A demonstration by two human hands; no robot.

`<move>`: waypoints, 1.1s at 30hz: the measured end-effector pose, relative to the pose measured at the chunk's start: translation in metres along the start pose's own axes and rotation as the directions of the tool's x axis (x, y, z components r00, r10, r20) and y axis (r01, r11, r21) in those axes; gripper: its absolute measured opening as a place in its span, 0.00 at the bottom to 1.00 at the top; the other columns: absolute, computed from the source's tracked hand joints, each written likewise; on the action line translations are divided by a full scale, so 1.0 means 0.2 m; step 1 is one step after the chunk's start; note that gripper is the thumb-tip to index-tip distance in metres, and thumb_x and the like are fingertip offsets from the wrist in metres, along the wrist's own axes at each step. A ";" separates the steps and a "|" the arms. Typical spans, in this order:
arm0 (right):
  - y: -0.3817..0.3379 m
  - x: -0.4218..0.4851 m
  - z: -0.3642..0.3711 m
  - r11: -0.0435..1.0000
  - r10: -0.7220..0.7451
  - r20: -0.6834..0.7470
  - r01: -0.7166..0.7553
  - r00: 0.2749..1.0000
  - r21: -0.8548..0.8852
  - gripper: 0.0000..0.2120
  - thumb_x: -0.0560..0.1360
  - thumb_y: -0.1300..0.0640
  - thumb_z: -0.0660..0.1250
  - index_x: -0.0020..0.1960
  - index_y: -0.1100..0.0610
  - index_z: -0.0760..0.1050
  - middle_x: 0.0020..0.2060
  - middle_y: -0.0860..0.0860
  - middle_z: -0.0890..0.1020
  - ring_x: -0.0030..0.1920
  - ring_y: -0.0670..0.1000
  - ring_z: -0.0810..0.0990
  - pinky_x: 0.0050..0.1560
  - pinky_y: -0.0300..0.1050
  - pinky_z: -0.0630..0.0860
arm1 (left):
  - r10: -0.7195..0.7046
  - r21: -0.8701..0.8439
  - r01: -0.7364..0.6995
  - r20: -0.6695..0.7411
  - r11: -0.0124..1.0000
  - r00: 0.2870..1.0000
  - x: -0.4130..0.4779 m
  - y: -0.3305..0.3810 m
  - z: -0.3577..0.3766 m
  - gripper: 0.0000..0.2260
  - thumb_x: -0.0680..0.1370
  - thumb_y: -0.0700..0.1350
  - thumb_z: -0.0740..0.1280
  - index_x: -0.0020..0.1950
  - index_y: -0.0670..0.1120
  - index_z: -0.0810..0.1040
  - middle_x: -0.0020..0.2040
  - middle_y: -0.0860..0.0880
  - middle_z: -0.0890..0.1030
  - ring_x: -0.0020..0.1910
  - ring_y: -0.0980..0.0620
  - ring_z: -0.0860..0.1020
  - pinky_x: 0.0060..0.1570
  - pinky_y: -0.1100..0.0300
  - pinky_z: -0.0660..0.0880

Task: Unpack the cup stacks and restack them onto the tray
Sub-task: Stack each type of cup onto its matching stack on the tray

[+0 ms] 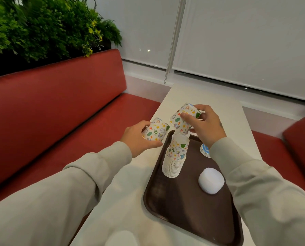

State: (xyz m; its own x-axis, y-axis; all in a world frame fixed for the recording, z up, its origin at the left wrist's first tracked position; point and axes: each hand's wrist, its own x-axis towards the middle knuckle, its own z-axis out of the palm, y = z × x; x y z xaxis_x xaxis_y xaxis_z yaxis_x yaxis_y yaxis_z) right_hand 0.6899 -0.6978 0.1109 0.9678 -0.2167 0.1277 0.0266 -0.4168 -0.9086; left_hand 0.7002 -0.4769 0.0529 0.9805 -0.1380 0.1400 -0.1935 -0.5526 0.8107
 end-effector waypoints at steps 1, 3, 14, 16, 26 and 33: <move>0.01 0.00 -0.01 1.000 0.000 -0.002 0.000 1.000 -0.028 0.26 0.70 0.42 0.76 0.64 0.45 0.71 0.56 0.48 0.82 0.53 0.52 0.83 0.55 0.56 0.82 | -0.005 -0.012 0.005 -0.008 1.000 1.000 0.00 0.00 0.00 0.32 0.66 0.55 0.81 0.67 0.51 0.74 0.56 0.54 0.81 0.52 0.55 0.80 0.45 0.63 0.79; 0.03 -0.02 -0.02 0.995 -0.001 0.002 0.001 1.000 -0.097 0.26 0.72 0.44 0.76 0.66 0.46 0.70 0.57 0.48 0.80 0.54 0.52 0.82 0.53 0.50 0.82 | -0.013 -0.035 0.012 -0.025 0.999 1.000 0.01 -0.01 0.01 0.32 0.65 0.54 0.81 0.66 0.52 0.75 0.56 0.54 0.81 0.53 0.54 0.80 0.49 0.60 0.80; 0.24 -0.08 0.08 0.924 0.088 0.152 -0.024 0.984 -0.381 0.30 0.71 0.48 0.77 0.66 0.48 0.65 0.60 0.51 0.78 0.53 0.51 0.78 0.45 0.40 0.76 | -0.025 -0.085 0.025 0.000 0.996 1.000 0.02 -0.03 0.07 0.33 0.65 0.57 0.81 0.66 0.53 0.73 0.57 0.55 0.81 0.54 0.55 0.81 0.51 0.56 0.82; 0.26 -0.09 0.09 0.895 0.115 0.180 -0.024 0.977 -0.446 0.31 0.71 0.48 0.77 0.67 0.49 0.63 0.63 0.52 0.78 0.55 0.52 0.78 0.49 0.45 0.77 | -0.019 -0.082 0.020 0.009 0.996 1.000 0.02 -0.02 0.07 0.33 0.65 0.57 0.81 0.66 0.53 0.73 0.57 0.54 0.81 0.54 0.56 0.81 0.51 0.56 0.82; 0.01 -0.08 -0.01 0.964 -0.058 0.175 0.100 0.983 -0.246 0.26 0.74 0.47 0.72 0.69 0.45 0.68 0.60 0.46 0.78 0.63 0.48 0.76 0.59 0.46 0.73 | 0.036 -0.113 -0.032 0.033 0.993 0.999 0.02 0.08 0.05 0.31 0.67 0.54 0.80 0.67 0.53 0.73 0.55 0.56 0.81 0.51 0.61 0.79 0.40 0.70 0.77; -0.09 -0.09 0.02 0.974 -0.090 0.144 0.117 0.985 -0.192 0.29 0.72 0.44 0.75 0.69 0.46 0.68 0.60 0.47 0.80 0.57 0.51 0.81 0.59 0.53 0.80 | 0.106 -0.128 -0.095 0.077 0.987 0.991 0.04 0.19 0.09 0.31 0.69 0.54 0.79 0.69 0.54 0.73 0.58 0.57 0.80 0.53 0.61 0.79 0.41 0.74 0.74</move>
State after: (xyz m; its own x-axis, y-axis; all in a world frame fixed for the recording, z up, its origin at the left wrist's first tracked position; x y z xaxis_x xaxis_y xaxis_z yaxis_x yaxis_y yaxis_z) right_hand 0.6738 -0.6828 0.1237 0.9875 -0.0487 0.1501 0.0911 -0.6010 -0.7940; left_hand 0.7006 -0.5140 0.0750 0.9489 -0.2586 0.1808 -0.2801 -0.4269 0.8598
